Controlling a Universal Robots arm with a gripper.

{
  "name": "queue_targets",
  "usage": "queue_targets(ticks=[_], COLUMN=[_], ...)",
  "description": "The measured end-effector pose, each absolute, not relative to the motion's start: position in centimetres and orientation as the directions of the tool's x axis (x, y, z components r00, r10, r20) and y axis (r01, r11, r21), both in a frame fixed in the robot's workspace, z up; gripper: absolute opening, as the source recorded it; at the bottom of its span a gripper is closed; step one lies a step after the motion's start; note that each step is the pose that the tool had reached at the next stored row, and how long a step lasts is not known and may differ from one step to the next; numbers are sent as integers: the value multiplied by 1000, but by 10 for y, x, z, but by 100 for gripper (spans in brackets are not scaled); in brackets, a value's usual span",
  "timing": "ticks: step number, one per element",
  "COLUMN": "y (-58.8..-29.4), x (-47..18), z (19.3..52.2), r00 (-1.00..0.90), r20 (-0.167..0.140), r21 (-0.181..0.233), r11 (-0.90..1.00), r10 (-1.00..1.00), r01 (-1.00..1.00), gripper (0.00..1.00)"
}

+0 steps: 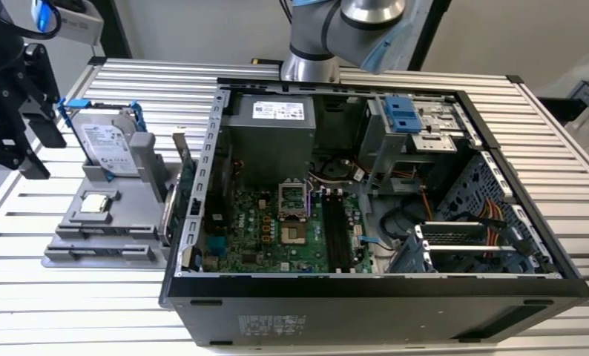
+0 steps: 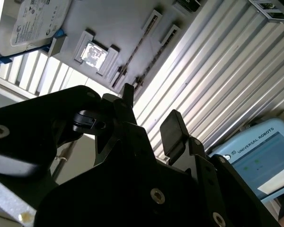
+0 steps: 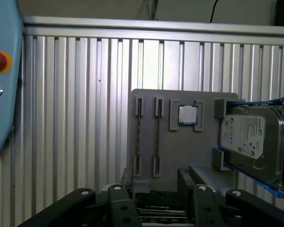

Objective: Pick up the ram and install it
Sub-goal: 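Pick up the ram and move it above insertion slot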

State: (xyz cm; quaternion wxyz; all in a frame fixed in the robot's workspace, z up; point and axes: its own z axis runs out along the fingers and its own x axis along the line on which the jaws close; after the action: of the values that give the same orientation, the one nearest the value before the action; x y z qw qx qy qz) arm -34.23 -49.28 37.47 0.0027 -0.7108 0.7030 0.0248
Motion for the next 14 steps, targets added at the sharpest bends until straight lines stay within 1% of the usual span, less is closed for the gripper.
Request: queue_targets(ticks=[14], y=[-493], x=[-342], z=[366], r00=[10], r20=[-39], r21=[31], r11=[-12], r10=[-999], r01=[-999], gripper=[100])
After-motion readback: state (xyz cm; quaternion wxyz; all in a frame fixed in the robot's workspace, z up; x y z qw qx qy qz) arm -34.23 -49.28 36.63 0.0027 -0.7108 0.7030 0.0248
